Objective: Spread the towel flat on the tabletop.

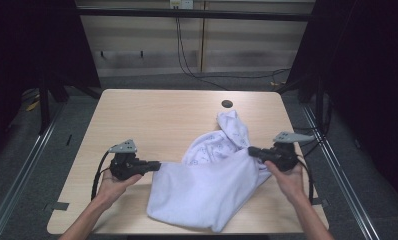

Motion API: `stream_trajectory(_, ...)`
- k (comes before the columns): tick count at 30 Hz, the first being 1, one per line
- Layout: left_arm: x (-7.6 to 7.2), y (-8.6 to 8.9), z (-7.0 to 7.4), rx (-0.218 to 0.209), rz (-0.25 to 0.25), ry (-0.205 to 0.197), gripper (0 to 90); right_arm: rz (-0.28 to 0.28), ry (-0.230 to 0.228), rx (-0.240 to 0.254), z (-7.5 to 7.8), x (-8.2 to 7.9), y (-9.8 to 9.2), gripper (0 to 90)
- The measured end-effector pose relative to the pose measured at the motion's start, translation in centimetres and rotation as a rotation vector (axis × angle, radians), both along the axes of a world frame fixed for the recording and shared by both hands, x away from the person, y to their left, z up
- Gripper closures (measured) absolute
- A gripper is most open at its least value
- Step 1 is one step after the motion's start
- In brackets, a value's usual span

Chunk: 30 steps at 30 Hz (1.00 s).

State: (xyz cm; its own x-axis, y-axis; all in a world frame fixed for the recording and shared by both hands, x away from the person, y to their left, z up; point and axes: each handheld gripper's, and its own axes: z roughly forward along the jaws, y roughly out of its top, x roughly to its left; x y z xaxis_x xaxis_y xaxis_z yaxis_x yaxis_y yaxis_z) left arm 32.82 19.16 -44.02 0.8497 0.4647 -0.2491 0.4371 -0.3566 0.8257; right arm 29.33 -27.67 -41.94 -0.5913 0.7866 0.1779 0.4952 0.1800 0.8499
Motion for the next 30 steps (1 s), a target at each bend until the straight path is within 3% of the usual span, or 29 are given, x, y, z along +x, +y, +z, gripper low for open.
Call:
stream_trajectory(1,0.2,-0.2,0.8,-0.018,0.001,-0.007,87.7,-0.02,-0.027,-0.003,1.2,0.0,-0.7,87.9)
stream_trajectory(3,0.7,-0.8,1.8,-0.037,0.014,-0.027,87.7,-0.061,-0.081,0.046,3.4,-0.1,-2.3,88.0)
stream_trajectory(5,1.3,-1.7,1.5,-0.065,0.013,-0.006,87.7,-0.083,-0.098,0.067,3.9,-0.4,-3.3,88.0)
stream_trajectory(6,1.4,-2.2,1.0,-0.066,0.003,0.017,87.7,-0.088,-0.083,0.062,3.6,-0.6,-3.5,88.0)
stream_trajectory(8,1.4,-3.9,-1.2,-0.064,-0.024,0.07,87.7,-0.084,-0.034,0.037,1.8,-1.0,-3.6,88.0)
stream_trajectory(10,1.2,-5.4,-3.2,-0.02,-0.049,0.099,87.6,-0.073,0.036,0.004,-0.7,-1.7,-3.5,88.1)
stream_trajectory(12,0.8,-7.3,-5.0,0.059,-0.101,0.133,87.5,-0.055,0.108,-0.022,-3.2,-2.6,-3.1,88.0)
stream_trajectory(13,0.5,-7.7,-5.2,0.069,-0.127,0.137,87.4,-0.042,0.146,-0.031,-4.6,-3.2,-2.9,88.1)
stream_trajectory(15,-0.3,-8.6,-5.5,0.099,-0.131,0.114,87.4,-0.026,0.194,-0.044,-5.8,-4.0,-2.6,88.1)
stream_trajectory(17,-1.0,-9.1,-6.1,0.15,-0.14,0.098,87.6,-0.017,0.215,-0.07,-6.5,-4.5,-2.3,88.1)
stream_trajectory(18,-1.1,-9.0,-6.3,0.131,-0.134,0.104,87.6,-0.022,0.217,-0.073,-6.5,-4.5,-2.4,88.1)
stream_trajectory(19,-1.0,-8.8,-6.2,0.131,-0.123,0.12,87.7,-0.024,0.216,-0.073,-6.7,-4.3,-2.4,88.1)
stream_trajectory(20,-1.0,-8.6,-6.2,0.142,-0.122,0.11,87.7,-0.039,0.226,-0.084,-6.9,-4.1,-2.4,88.1)
stream_trajectory(22,-0.7,-8.0,-6.3,0.124,-0.114,0.124,87.8,-0.054,0.231,-0.122,-7.8,-3.0,-2.4,88.3)
stream_trajectory(23,-0.6,-7.7,-6.4,0.12,-0.107,0.127,87.9,-0.05,0.232,-0.092,-8.0,-2.3,-2.6,88.3)
stream_trajectory(25,-0.3,-7.3,-6.2,0.142,-0.092,0.116,87.8,-0.059,0.225,-0.095,-8.2,-1.1,-2.5,88.4)
stream_trajectory(30,1.1,-6.0,-6.2,0.148,-0.027,0.105,87.7,-0.068,0.192,-0.137,-8.2,3.2,-0.4,88.4)
